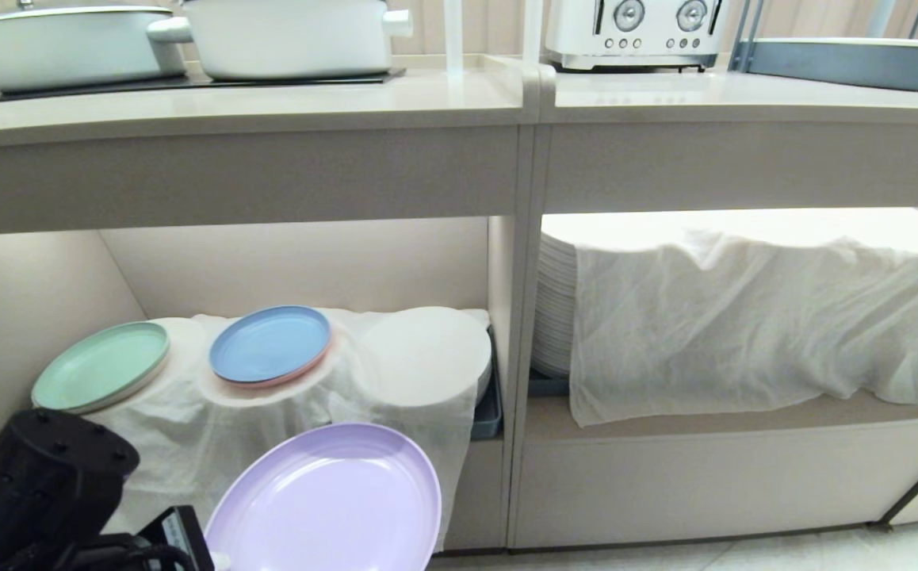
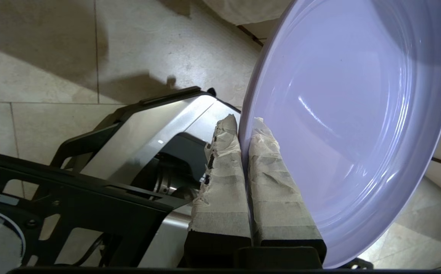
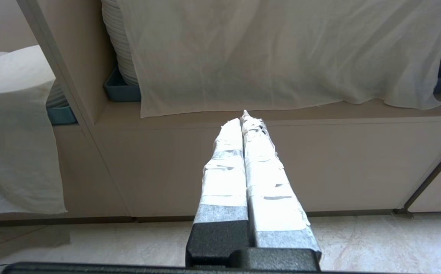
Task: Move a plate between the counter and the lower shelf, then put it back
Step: Put the plate
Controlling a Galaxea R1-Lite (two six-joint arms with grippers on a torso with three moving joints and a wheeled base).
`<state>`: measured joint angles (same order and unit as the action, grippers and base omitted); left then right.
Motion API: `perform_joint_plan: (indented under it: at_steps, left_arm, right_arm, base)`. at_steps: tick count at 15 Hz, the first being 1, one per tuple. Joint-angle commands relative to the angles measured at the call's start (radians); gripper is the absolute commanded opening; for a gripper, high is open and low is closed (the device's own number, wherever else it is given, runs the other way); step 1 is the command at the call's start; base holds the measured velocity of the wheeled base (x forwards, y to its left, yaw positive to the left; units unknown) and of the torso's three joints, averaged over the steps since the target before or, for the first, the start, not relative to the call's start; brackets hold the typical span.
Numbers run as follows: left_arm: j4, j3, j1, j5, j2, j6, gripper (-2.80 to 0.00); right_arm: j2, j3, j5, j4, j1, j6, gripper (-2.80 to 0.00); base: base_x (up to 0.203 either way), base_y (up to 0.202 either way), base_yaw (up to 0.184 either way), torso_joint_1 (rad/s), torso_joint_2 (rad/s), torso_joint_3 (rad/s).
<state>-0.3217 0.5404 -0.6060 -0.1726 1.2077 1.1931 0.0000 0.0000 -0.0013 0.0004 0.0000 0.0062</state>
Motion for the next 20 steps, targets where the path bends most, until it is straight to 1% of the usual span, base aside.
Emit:
perform_joint_plan:
  at_steps: [1, 3, 6, 20]
  left_arm:
    - [-0.002, 0.023, 0.0, -0.002, 0.029, 0.007, -2.8]
    - [-0.002, 0.033, 0.0, -0.002, 0.041, 0.003, -2.8]
    - [-0.002, 0.03, 0.0, -0.001, 0.043, 0.005, -2.8]
    - [-0.002, 0.032, 0.003, -0.002, 0.049, 0.01, -2.8]
  right_arm:
    - [0.0, 0.0, 0.0, 0.0, 0.0, 0.0, -2.8]
    - [0.0, 0.0, 0.0, 0.0, 0.0, -0.002, -2.8]
    - [0.0, 0.0, 0.0, 0.0, 0.0, -0.003, -2.8]
    - [0.0, 0.0, 0.0, 0.0, 0.0, -0.005, -2.8]
  base:
    - [0.0, 0.0, 0.0, 0.0, 0.0, 0.0]
    - [0.0, 0.0, 0.0, 0.04, -0.18, -0.133]
    - [0.0, 0.0, 0.0, 0.065, -0.24, -0.271]
    - [0.0, 0.0, 0.0, 0.191, -0.49, -0.287]
